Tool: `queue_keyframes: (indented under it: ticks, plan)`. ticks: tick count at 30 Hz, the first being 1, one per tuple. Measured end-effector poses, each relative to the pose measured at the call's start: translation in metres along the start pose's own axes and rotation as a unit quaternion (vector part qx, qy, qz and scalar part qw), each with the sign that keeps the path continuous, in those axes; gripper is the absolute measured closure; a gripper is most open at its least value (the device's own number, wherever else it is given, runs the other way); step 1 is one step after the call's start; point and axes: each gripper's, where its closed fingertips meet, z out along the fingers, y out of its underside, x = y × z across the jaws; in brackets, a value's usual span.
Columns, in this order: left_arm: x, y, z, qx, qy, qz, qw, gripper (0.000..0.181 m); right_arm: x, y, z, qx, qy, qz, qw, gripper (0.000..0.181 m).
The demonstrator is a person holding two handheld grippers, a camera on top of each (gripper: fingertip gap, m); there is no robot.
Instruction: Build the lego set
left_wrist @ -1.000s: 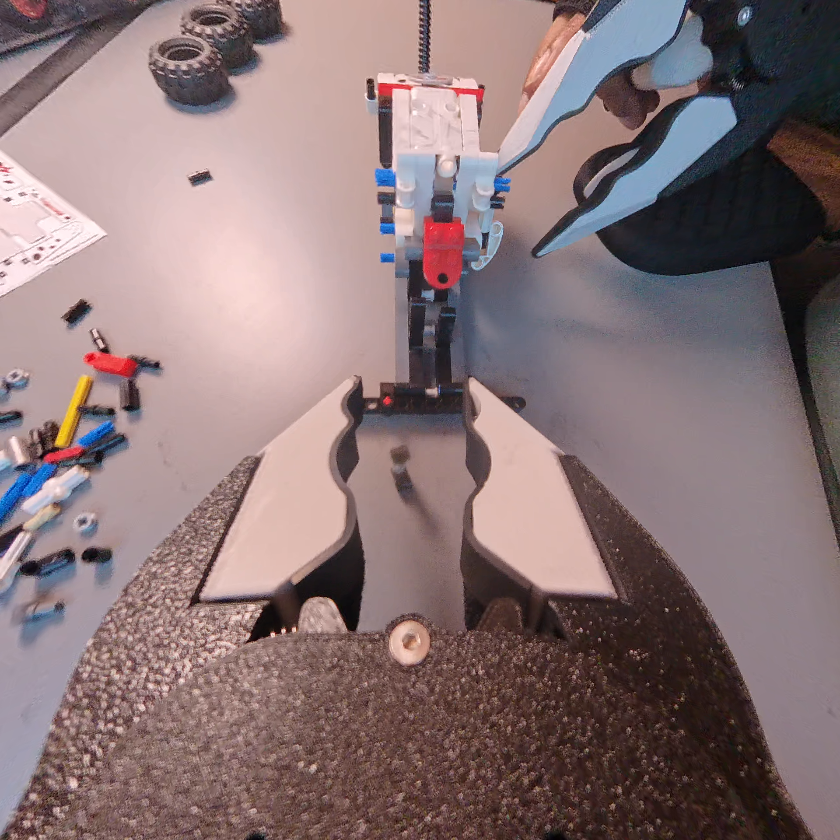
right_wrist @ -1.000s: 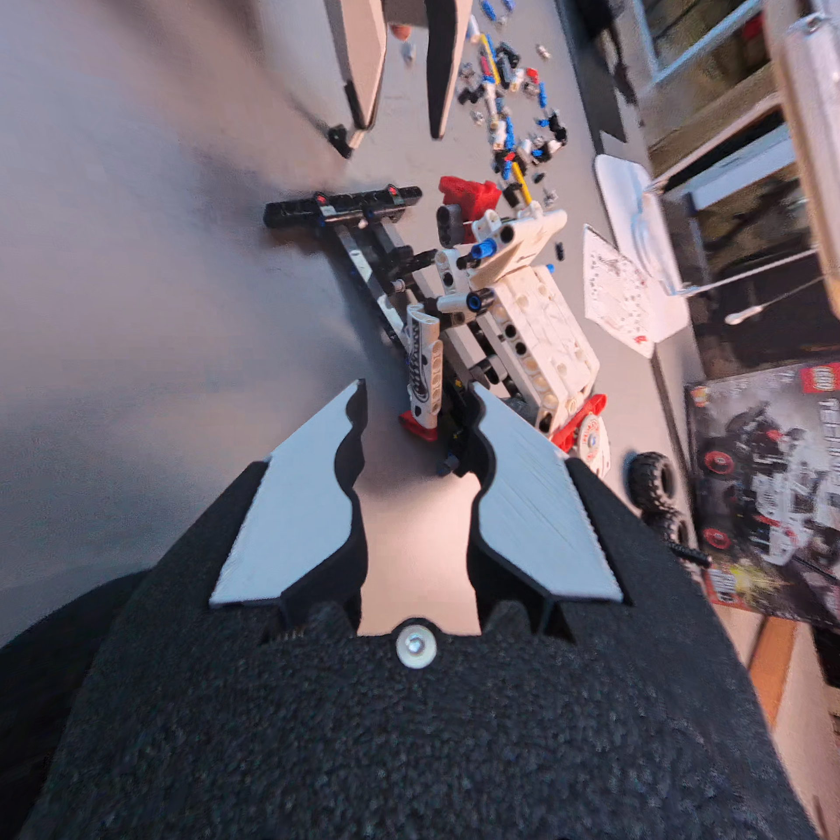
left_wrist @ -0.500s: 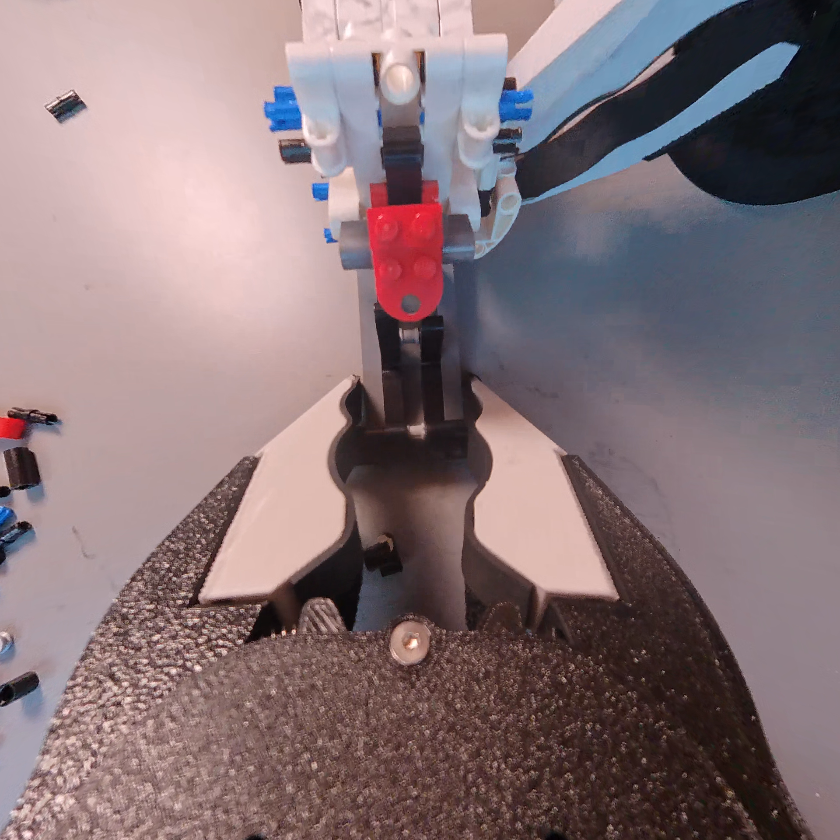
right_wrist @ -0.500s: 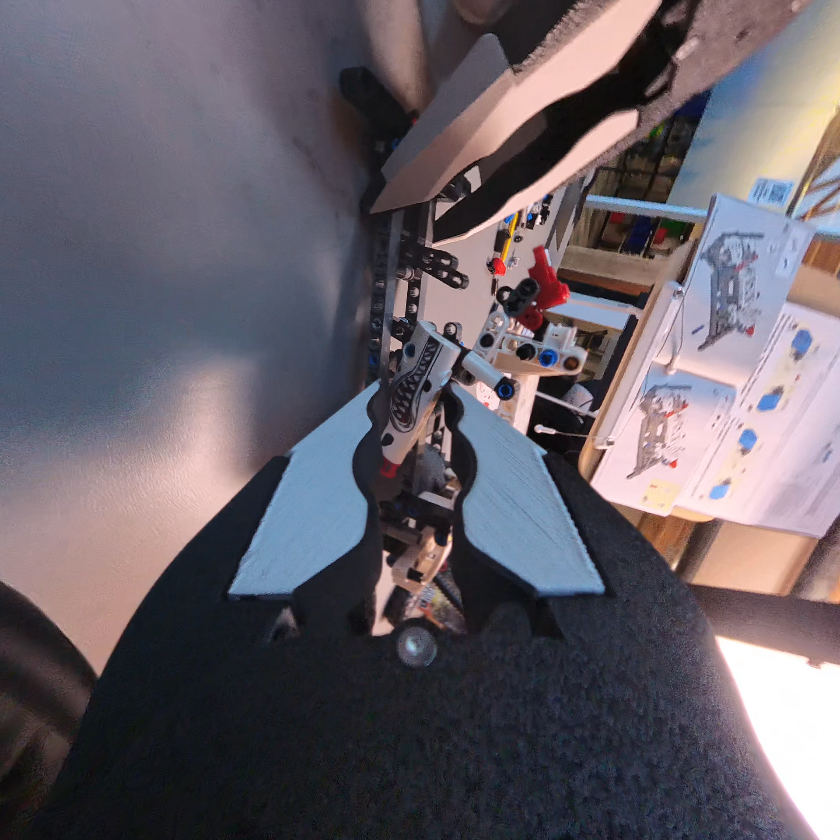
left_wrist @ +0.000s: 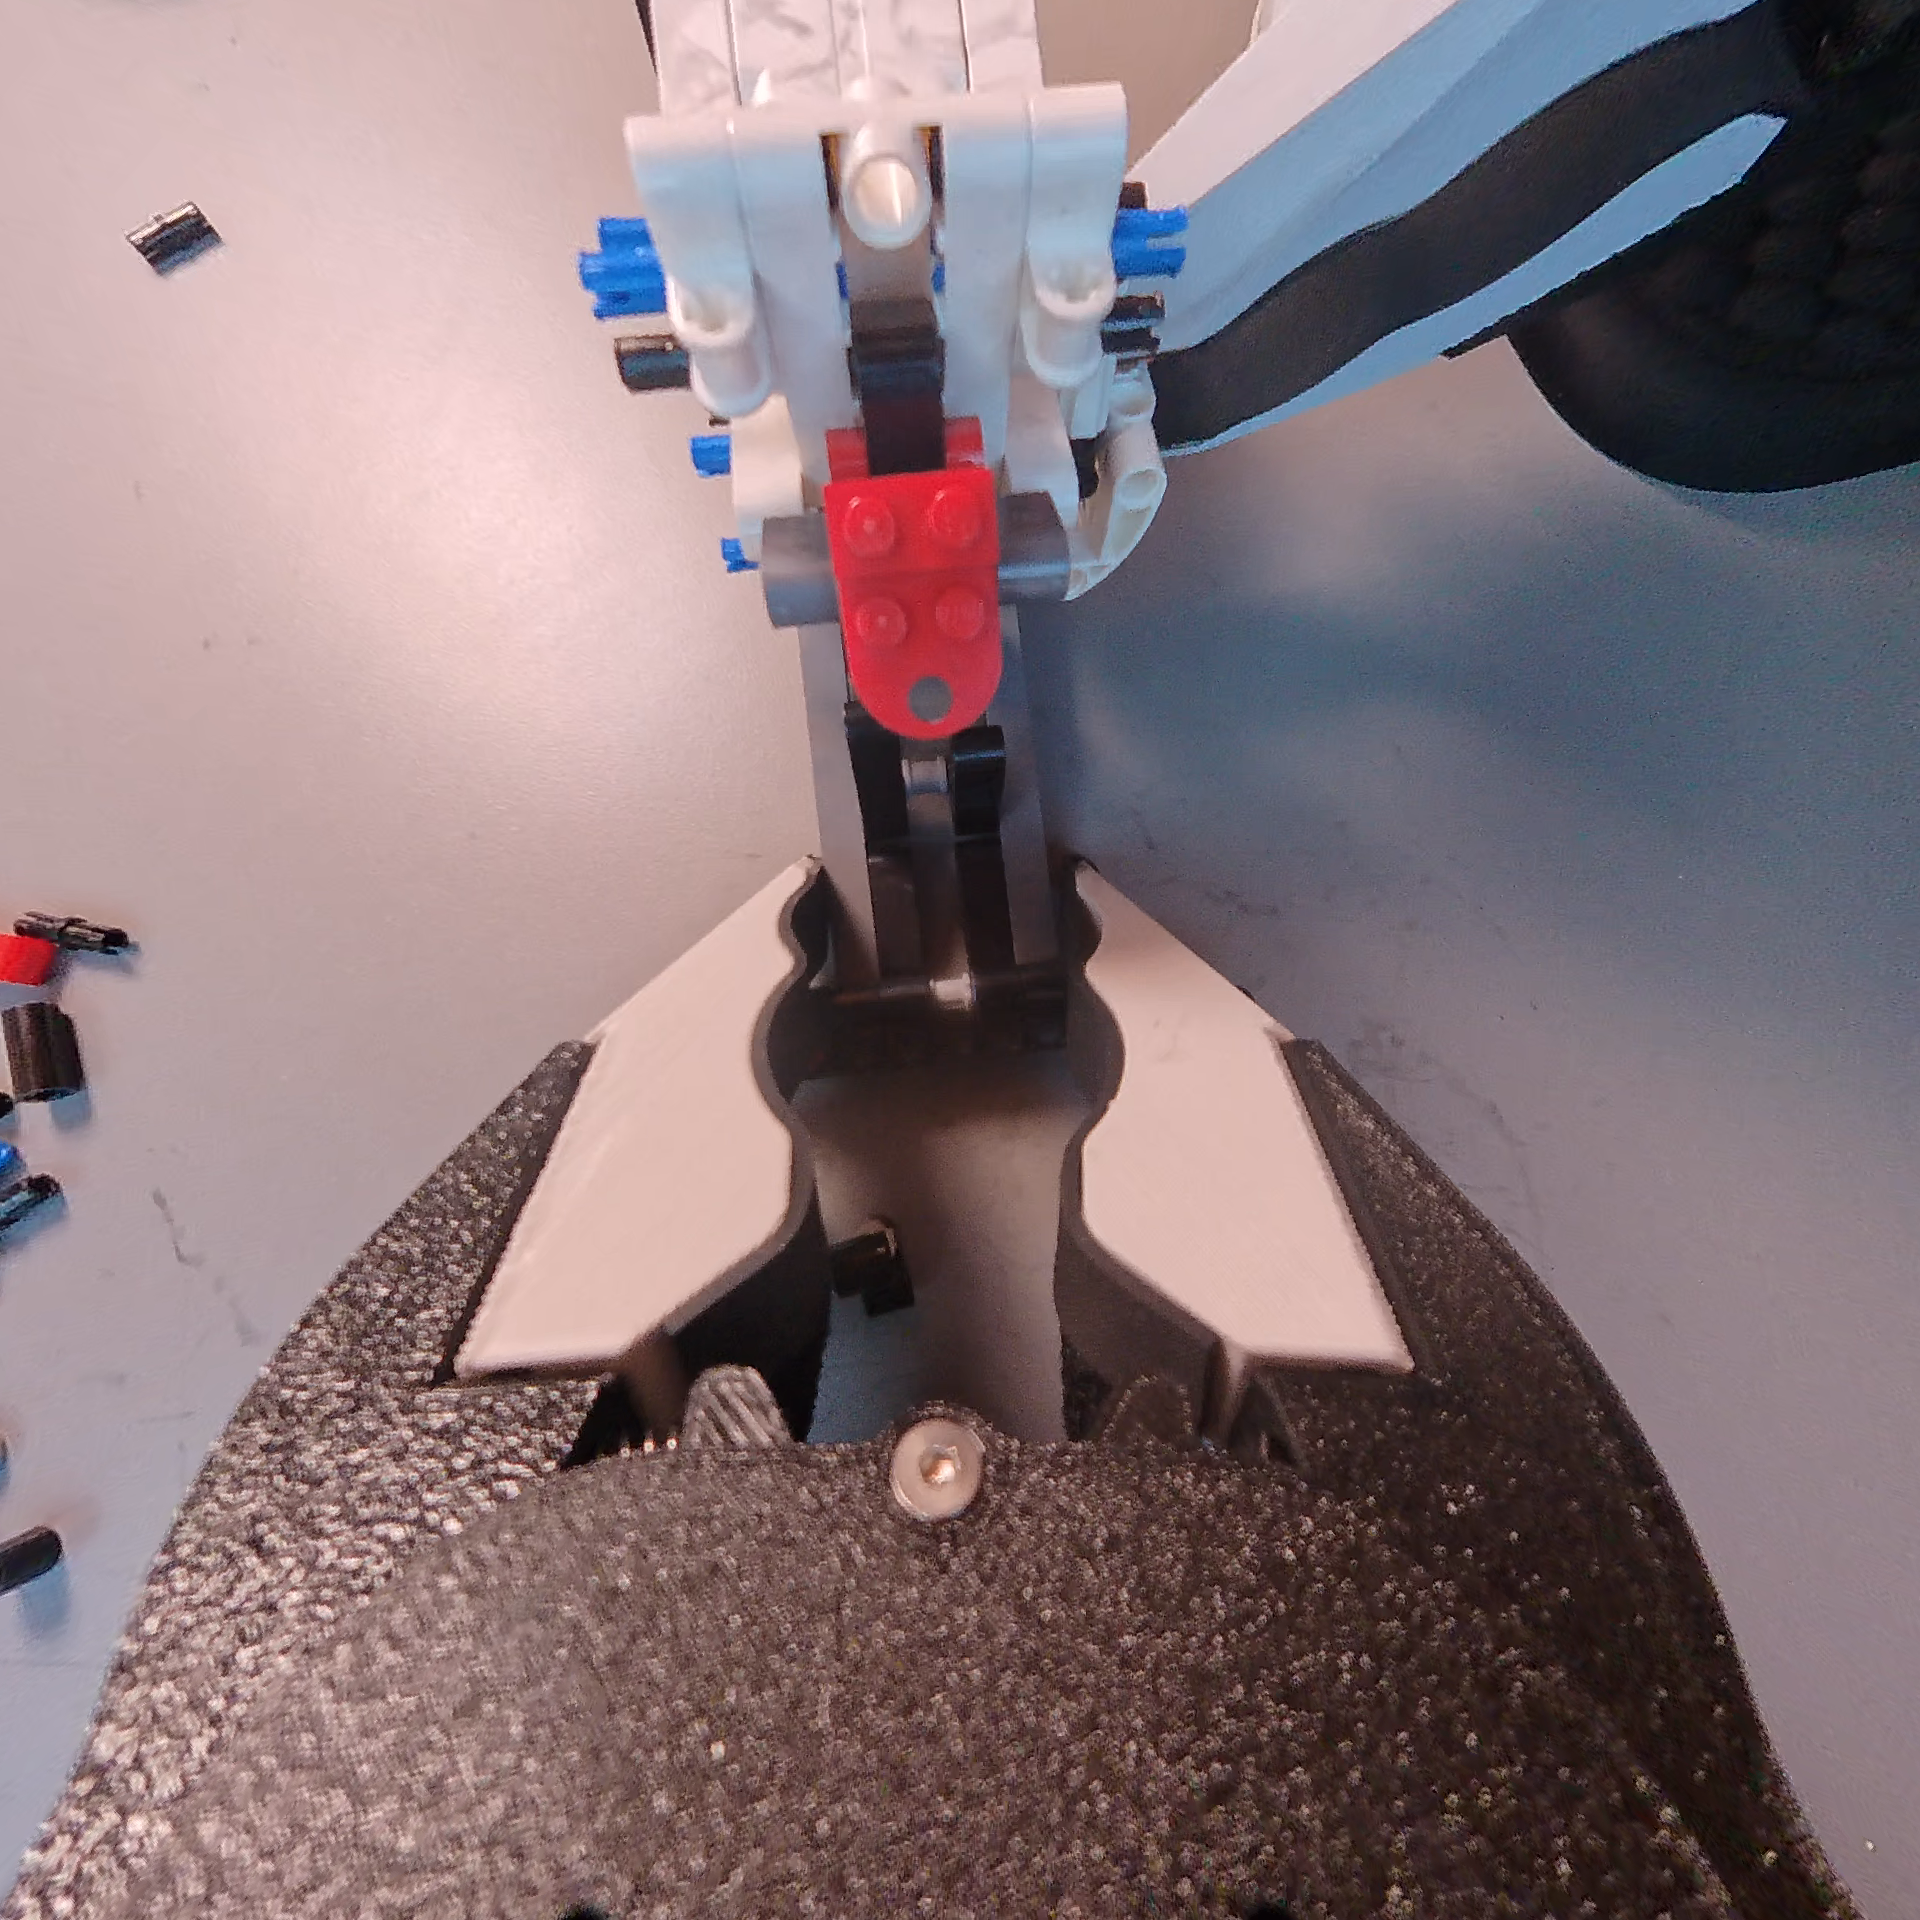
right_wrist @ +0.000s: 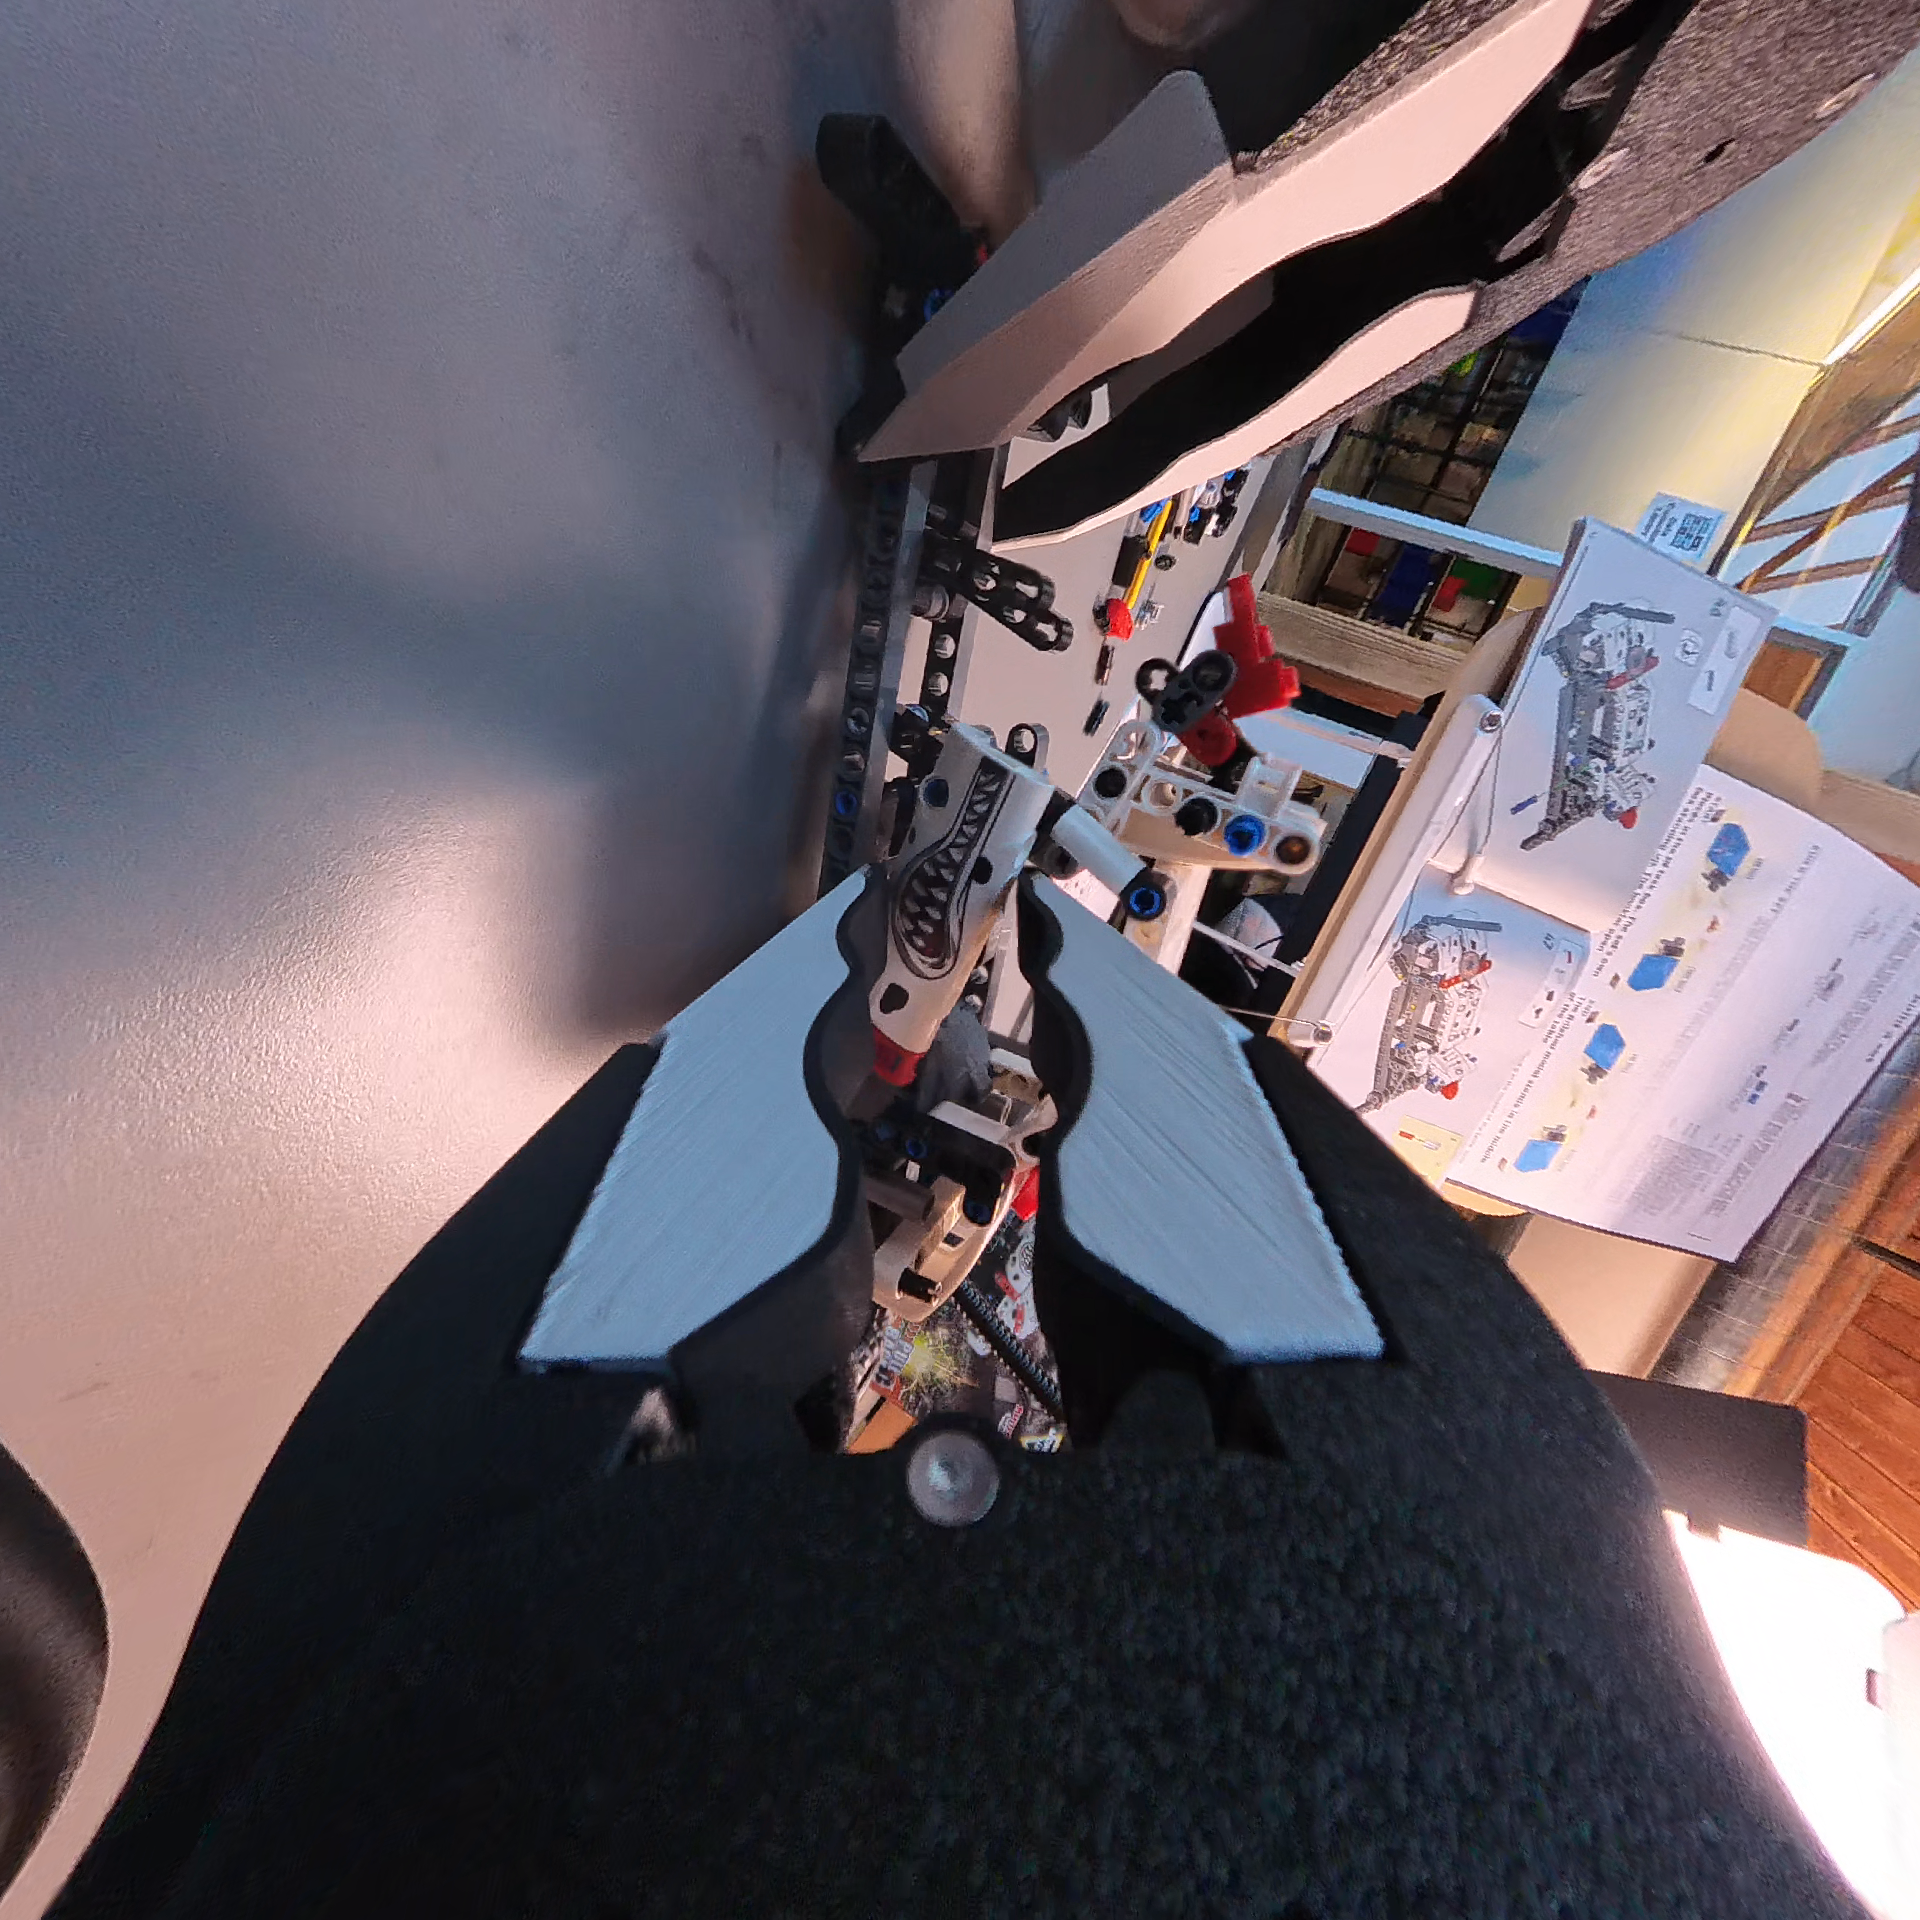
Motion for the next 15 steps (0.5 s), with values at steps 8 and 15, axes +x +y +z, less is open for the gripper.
queue_keyframes:
  ticks: [8,15]
  plan:
    - [-0.001,0.0,-0.003,0.01,-0.002,-0.033,0.999,0.135,-0.002,0.011,-0.019,0.011,0.001,0.124,0.992,0.146]
    - [-0.009,-0.001,-0.028,0.036,-0.023,-0.047,0.998,0.133,0.014,0.046,-0.045,0.009,0.05,0.411,0.91,0.145]
